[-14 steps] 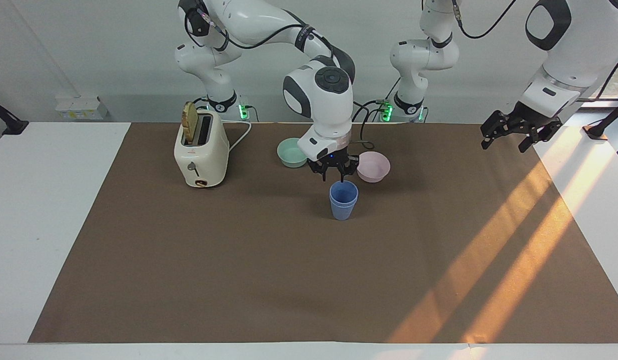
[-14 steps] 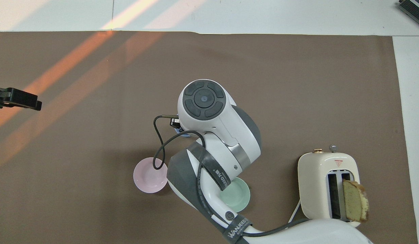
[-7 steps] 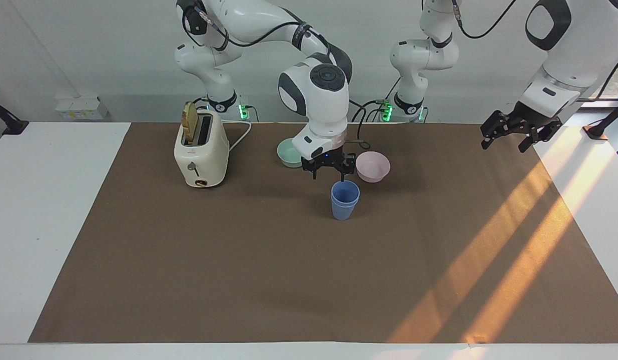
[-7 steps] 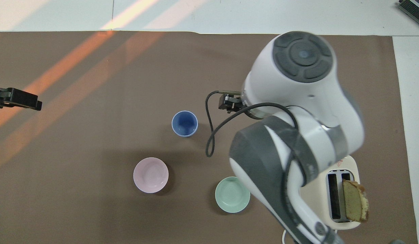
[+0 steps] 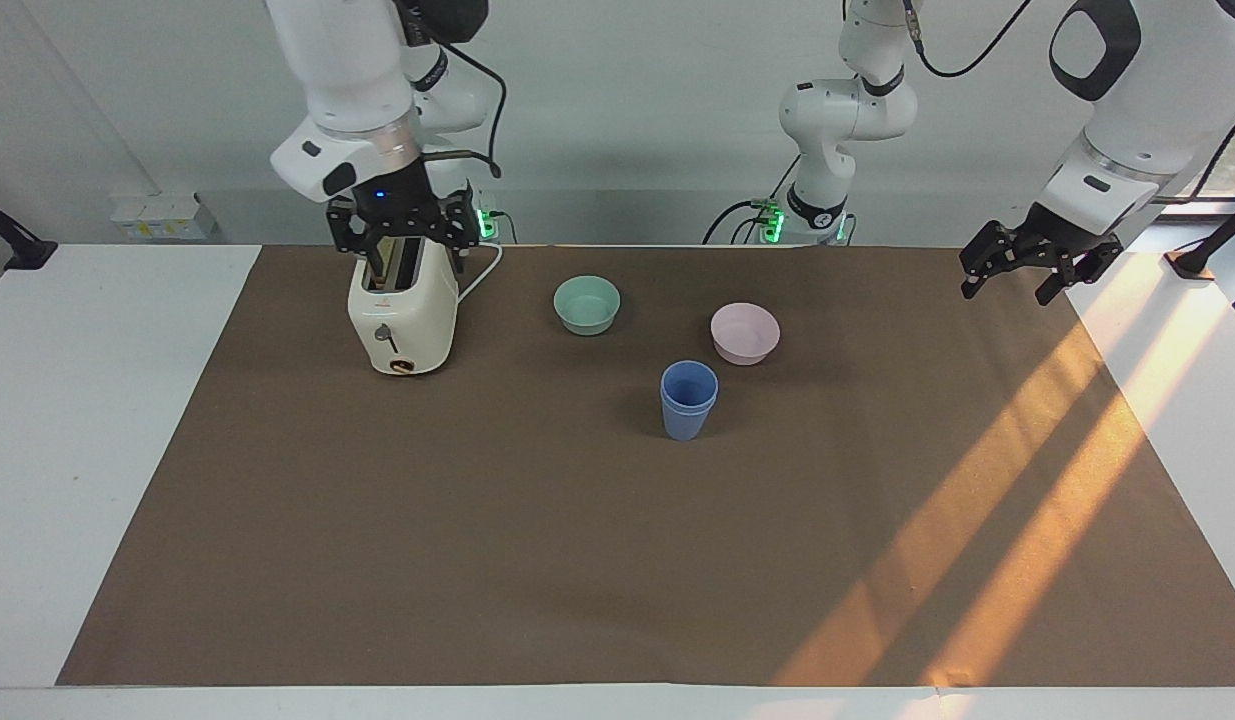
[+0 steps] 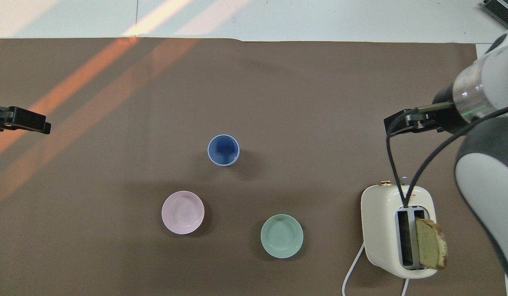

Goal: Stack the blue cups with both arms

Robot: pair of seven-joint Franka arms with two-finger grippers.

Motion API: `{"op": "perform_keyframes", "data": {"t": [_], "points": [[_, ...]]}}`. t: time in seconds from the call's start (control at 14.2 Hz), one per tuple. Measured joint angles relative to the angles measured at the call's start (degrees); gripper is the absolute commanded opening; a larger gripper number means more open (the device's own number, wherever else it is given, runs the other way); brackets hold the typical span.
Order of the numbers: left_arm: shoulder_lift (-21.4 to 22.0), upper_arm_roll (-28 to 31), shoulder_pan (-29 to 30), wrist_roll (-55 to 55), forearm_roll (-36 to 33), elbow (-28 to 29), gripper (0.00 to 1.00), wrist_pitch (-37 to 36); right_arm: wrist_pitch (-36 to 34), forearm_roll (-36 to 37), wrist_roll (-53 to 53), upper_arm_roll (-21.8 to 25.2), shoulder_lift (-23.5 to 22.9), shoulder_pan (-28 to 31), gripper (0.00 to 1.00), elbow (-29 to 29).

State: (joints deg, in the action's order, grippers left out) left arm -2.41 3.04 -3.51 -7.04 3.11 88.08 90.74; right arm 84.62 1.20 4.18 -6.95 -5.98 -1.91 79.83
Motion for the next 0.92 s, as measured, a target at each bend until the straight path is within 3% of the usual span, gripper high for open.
{"op": "perform_keyframes", "data": {"t": [0.28, 0.92], "points": [[0.0, 0.0, 0.0, 0.0, 0.0, 0.0, 1.0, 0.0, 0.0, -0.07, -2.15, -0.02, 0.01, 5.35, 1.0, 0.63], [0.22, -0.01, 0.0, 0.0, 0.02, 0.03, 1.0, -0.54, 2.0, -0.07, -2.14, -0.32, 0.9, 5.42, 1.0, 2.7]]}}
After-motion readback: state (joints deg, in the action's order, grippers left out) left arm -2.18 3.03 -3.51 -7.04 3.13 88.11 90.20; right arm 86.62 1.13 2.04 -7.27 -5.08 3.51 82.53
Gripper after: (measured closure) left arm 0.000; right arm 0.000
